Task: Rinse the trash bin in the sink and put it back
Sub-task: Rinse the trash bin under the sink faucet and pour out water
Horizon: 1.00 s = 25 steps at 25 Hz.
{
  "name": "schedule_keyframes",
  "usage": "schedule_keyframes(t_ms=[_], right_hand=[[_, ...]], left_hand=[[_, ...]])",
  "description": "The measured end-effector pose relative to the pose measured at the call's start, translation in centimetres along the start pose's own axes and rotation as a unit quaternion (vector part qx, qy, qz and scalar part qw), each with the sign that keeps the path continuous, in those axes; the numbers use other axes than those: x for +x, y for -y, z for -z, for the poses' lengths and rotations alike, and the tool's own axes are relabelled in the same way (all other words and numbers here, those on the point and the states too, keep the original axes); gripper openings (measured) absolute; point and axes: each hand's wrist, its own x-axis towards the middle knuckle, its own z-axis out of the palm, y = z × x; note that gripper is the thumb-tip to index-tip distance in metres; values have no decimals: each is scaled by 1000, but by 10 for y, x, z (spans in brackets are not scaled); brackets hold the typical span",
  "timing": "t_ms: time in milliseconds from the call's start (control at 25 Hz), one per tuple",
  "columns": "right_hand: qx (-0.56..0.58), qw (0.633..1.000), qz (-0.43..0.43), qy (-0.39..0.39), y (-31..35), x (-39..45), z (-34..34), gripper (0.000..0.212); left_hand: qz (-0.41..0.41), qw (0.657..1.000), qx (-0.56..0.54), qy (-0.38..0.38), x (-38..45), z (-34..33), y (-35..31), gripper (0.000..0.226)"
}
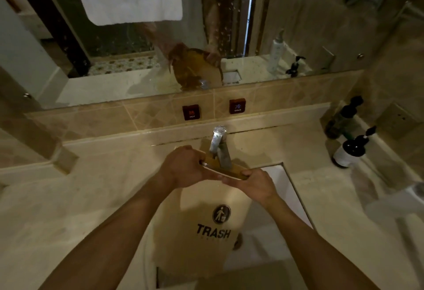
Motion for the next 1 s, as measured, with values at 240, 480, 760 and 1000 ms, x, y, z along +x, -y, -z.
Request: schedule_keyframes(t_ms=[240,480,760,1000], right_hand=[[129,991,9,30,5,-14,-16,41],[153,987,38,41,17,-32,-23,18],[30,974,211,82,14,-57,2,49],[-68,949,295,89,-7,-63,69,52]], left_hand=[[19,994,108,26,-4,22,-5,69],[41,986,157,47,-31,43,-17,72],[66,982,167,-56,-109,49,-32,63],[-52,972,54,-225,-157,41,-58,45]])
